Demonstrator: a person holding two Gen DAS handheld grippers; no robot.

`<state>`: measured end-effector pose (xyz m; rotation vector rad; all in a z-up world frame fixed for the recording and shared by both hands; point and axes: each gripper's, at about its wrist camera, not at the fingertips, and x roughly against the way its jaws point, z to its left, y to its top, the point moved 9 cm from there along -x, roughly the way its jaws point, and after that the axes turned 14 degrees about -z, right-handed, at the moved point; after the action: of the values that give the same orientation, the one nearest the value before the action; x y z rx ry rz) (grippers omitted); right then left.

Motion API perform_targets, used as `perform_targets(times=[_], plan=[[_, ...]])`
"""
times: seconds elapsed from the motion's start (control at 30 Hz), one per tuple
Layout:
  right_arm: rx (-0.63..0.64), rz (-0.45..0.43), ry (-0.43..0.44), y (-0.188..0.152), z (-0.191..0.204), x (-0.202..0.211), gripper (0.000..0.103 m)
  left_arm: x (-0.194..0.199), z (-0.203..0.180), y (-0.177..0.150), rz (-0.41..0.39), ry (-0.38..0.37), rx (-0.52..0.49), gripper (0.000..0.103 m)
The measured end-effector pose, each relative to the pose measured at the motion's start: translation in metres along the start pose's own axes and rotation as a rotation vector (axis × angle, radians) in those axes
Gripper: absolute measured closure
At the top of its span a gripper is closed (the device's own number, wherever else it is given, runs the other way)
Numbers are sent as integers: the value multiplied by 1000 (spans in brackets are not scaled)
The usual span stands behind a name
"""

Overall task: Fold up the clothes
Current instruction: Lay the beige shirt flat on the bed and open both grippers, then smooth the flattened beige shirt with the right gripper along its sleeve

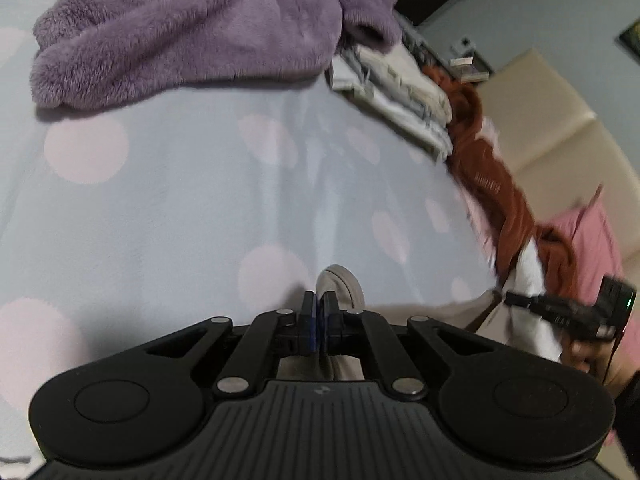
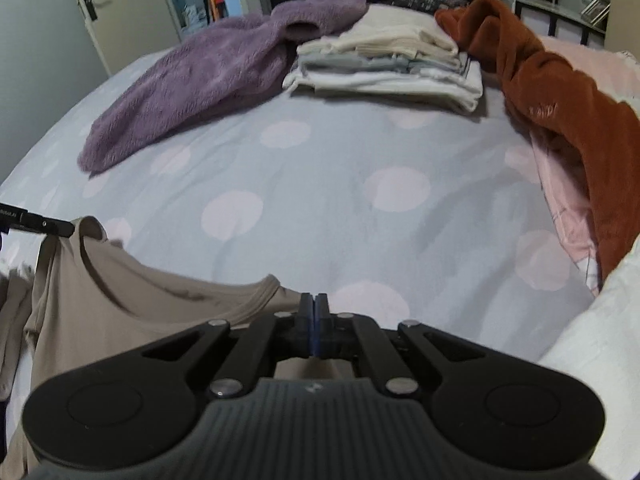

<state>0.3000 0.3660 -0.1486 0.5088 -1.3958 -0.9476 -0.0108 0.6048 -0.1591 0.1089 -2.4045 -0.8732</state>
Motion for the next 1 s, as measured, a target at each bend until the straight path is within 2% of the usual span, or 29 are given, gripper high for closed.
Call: perform_targets(times=[0.13, 0.23, 0.3, 0.43, 0.57, 0.6, 0.67, 0.73, 0.83, 0.93, 1.0], plan=[[-34, -114, -23, 26, -6, 0, 103, 6, -12, 18, -100, -25, -18, 103], [-51, -163, -35, 40, -9, -7, 103, -9, 0, 11, -61, 59, -40, 103], [-41, -147, -55, 42, -10, -19, 103, -24, 11, 2, -2, 125, -54, 103], [-12, -26, -110, 22, -10, -54, 103, -49, 25, -16, 84, 233, -94, 102], [37, 106, -205, -9, -11, -83, 99, -53, 24, -14, 80, 283, -123, 99], [48, 114, -219, -14, -10, -85, 97, -50, 24, -10, 71, 293, -123, 95], [32, 72, -221, -12, -9, -79, 97, -44, 24, -3, 53, 313, -124, 85], [-35, 15, -212, -8, -13, -63, 81, -30, 24, 6, 23, 312, -105, 83], [-86, -47, -196, -7, -18, -34, 80, -8, 21, 11, 8, 282, -99, 83], [-105, -54, -192, -20, -19, 2, 80, 12, 15, -2, 27, 273, -116, 83], [-95, -22, -191, -41, -17, 29, 80, 23, 6, -21, 55, 258, -126, 83]])
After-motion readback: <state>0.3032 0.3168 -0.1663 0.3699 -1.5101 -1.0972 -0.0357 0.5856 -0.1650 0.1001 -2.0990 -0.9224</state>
